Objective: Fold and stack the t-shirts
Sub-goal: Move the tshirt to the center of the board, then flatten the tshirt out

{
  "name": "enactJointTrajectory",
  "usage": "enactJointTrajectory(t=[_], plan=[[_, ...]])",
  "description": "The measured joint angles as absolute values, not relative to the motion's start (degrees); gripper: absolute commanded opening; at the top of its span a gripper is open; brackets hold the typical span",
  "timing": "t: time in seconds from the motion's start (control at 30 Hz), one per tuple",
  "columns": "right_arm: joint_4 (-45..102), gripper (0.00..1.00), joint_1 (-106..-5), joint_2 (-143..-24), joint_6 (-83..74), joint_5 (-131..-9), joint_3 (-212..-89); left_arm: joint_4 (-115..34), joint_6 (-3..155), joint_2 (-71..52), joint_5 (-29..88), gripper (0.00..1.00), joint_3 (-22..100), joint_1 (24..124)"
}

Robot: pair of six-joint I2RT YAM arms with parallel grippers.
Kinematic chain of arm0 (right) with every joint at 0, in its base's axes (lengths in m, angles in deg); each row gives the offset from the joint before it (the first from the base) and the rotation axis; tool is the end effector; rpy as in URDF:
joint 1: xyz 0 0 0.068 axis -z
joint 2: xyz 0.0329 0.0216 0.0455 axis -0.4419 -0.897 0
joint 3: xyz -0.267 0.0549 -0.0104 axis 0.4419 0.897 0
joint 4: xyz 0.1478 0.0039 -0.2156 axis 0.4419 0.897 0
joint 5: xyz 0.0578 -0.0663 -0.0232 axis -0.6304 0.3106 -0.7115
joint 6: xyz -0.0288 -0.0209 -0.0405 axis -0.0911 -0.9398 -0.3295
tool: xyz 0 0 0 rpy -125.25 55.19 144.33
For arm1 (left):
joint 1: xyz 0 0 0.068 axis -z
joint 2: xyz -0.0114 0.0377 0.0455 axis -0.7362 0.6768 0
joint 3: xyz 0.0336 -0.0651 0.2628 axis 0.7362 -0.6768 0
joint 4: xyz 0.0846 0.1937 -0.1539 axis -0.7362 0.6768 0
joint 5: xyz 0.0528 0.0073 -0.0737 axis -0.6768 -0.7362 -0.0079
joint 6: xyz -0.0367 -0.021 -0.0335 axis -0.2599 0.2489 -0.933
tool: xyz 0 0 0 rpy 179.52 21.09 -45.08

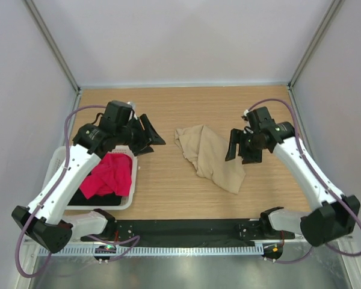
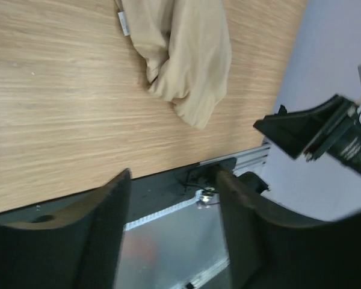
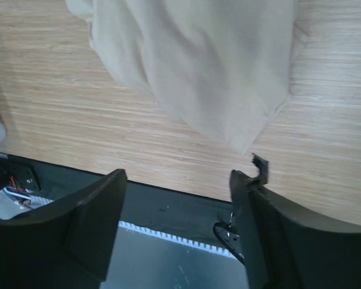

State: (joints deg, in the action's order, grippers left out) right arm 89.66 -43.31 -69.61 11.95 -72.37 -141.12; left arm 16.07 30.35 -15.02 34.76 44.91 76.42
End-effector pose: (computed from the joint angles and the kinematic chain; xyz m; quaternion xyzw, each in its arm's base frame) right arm 0.2029 0.0690 0.3159 0.0328 0.9677 0.1632 0.1894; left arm 0.2030 -0.1222 0.3789 -0.1801 0.9029 -0.3363 0.1982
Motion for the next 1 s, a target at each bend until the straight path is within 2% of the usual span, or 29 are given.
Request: enactJointTrajectory(t=[0.07,0.17,0.2,0.23,0.3,0.53,0.67,1.0], plan=[[89.3,0.68,-44.2,-74.6,11.4,-72.6,-142.3,16.9,31.0,-15.6,34.4,0.51,44.9,76.4],[86.9,0.52,-45.5,-81.4,11.1,-72.6,-144.0,16.8,31.8,-15.6,34.3,0.43,44.3,76.4],[86.0,0.39,-45.9,-83.5,11.1,-72.7,-144.8,16.9,32.2,-15.5,34.4,0.4,43.9,76.4],[85.2,0.34,-46.4,-85.1,11.2,-72.7,-145.6,16.9,32.5,-15.3,34.5,0.4,43.7,76.4],[83.1,0.34,-48.1,-89.8,11.6,-72.8,-148.2,16.8,33.3,-14.4,35.0,0.4,43.5,76.4],[77.3,0.43,-59.6,-108.4,12.7,-70.1,-161.1,17.0,36.3,-9.5,35.7,0.4,43.6,76.4],[74.6,0.44,-64.8,-117.5,12.1,-67.8,-168.7,19.8,39.2,-7.1,33.6,0.41,47.2,76.4],[71.1,0.47,-66.1,-130.9,8.4,-55.0,-182.6,23.9,44.4,-6.7,31.3,0.42,51.4,74.8]])
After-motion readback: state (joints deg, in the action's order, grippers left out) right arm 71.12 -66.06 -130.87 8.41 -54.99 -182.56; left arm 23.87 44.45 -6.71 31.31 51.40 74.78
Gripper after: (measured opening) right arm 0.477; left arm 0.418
